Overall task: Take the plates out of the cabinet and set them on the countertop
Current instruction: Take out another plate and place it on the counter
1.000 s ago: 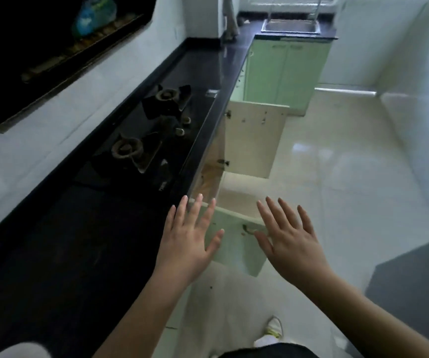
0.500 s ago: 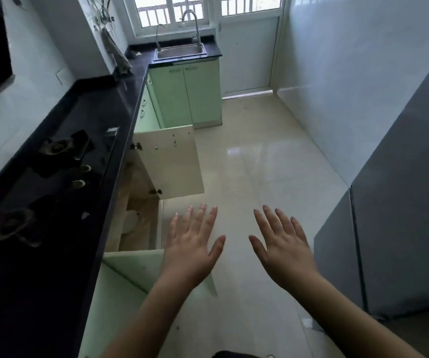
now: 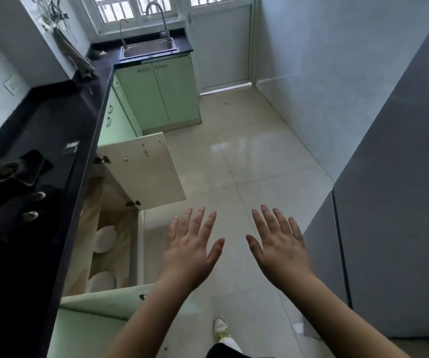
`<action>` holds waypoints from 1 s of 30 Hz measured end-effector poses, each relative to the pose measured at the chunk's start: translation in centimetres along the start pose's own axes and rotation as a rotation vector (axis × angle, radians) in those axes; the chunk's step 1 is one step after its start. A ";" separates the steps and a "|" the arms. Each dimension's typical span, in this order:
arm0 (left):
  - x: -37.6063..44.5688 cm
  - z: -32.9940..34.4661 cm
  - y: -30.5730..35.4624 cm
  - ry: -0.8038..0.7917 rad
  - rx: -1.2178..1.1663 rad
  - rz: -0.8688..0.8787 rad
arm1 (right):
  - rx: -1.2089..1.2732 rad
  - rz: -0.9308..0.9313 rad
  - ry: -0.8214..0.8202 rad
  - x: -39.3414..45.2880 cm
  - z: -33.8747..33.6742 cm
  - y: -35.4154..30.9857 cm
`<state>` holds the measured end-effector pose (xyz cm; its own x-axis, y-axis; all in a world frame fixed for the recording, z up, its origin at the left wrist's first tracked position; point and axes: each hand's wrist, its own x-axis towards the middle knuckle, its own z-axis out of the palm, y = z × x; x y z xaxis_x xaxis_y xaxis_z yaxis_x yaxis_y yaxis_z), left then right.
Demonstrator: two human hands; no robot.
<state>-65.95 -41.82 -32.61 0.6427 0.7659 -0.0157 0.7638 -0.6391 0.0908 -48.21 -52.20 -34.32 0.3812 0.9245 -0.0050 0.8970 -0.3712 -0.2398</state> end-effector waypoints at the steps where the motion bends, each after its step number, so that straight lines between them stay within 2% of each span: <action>1: 1.0 0.2 -0.3 -0.004 0.004 0.002 | -0.001 0.000 -0.006 0.9 0.2 0.2; 19: 20.1 1.0 -7.1 -0.018 -0.014 -0.093 | -0.102 -0.038 -0.040 21.8 -1.0 1.3; 25: 26.5 1.4 -7.4 -0.026 0.027 -0.210 | -0.090 -0.176 -0.094 30.7 -0.1 3.2; 30: 31.0 0.3 -7.1 -0.036 0.015 -0.395 | -0.117 -0.332 -0.075 38.5 -0.7 4.5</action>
<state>-51.42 -13.62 -34.01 0.3008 0.9502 -0.0816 0.9532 -0.2969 0.0564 -29.32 -18.39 -34.88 0.0511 0.9985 -0.0174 0.9904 -0.0529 -0.1278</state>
